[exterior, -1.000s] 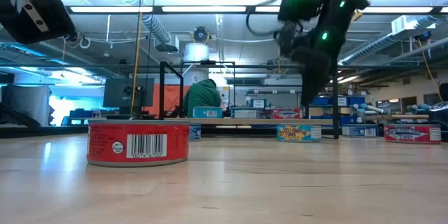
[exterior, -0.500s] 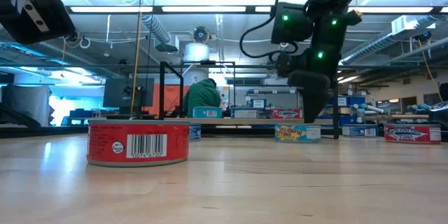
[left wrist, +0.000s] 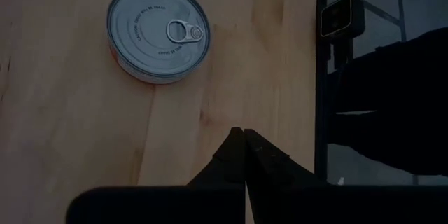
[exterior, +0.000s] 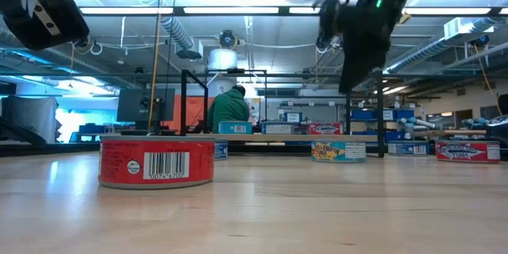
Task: Stack canned seafood by type on shelf
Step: Put the yellow-blue tuna can on the shelf
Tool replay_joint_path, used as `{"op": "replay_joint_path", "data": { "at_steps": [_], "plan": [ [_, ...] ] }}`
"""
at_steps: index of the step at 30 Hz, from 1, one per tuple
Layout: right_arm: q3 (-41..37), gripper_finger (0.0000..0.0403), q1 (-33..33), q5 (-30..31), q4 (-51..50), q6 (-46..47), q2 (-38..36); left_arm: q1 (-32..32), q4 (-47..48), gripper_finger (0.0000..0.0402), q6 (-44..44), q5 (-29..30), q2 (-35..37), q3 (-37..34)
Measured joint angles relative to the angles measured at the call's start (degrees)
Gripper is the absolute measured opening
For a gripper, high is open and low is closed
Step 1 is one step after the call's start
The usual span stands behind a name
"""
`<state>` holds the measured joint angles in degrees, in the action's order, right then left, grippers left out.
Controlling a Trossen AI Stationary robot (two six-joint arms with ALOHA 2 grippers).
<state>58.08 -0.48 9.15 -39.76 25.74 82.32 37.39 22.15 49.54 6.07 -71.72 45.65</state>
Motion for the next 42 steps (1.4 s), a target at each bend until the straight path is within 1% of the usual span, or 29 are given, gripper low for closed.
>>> {"op": "replay_joint_path", "data": {
  "at_steps": [3,7,12,16,22,27,28,31,32,35,39,40,42],
  "plan": [
    [0.0,0.0007,2.9,0.0,0.4,1.5,-2.9,0.0,0.0,0.0001,-0.1,0.0,0.0,0.0],
    [0.0,0.0007,6.6,0.0,0.5,3.1,-4.7,0.0,0.0,0.0001,-0.2,0.0,0.0,0.0],
    [0.0,0.0007,10.7,0.1,0.7,3.5,-4.7,0.0,0.0,0.0001,-0.2,-1.6,0.0,0.0],
    [0.0,0.0007,13.7,0.1,2.1,2.9,-4.6,0.0,0.0,0.0001,-0.2,-1.6,0.0,0.0],
    [0.0,0.0007,17.5,0.2,5.2,4.6,-4.6,0.0,0.0,0.0001,-3.3,0.9,0.0,0.0],
    [0.0,0.0007,20.3,0.2,5.5,7.8,-4.6,-0.3,-0.6,0.0001,-7.4,5.9,-2.3,0.0],
    [0.0,0.0007,20.9,0.2,5.5,8.4,-4.6,-0.3,-1.7,0.0001,-8.5,7.0,-3.0,0.0],
    [0.0,0.0007,22.4,0.2,5.5,9.4,-4.6,-0.2,-8.9,0.0001,-14.4,10.9,-5.2,0.0],
    [0.0,0.0007,22.8,0.2,5.5,9.8,-4.6,-0.3,-12.0,0.0001,-15.9,11.4,-5.8,-0.5],
    [0.0,0.0007,24.0,0.2,5.5,10.2,-4.6,-1.9,-24.0,0.0001,-17.8,11.0,-7.3,-3.7],
    [0.0,0.0010,25.0,0.2,5.5,10.3,-4.6,-3.9,-39.4,0.0001,-17.6,10.9,-7.6,-11.0],
    [0.0,0.0010,25.1,0.2,5.5,10.3,-4.6,-4.5,-42.5,0.0001,-17.6,10.9,-7.5,-12.5],
    [0.0,0.0010,25.3,0.2,5.5,10.3,-4.6,-5.7,-46.0,0.0001,-18.0,10.8,-7.5,-14.4]
  ]
}}
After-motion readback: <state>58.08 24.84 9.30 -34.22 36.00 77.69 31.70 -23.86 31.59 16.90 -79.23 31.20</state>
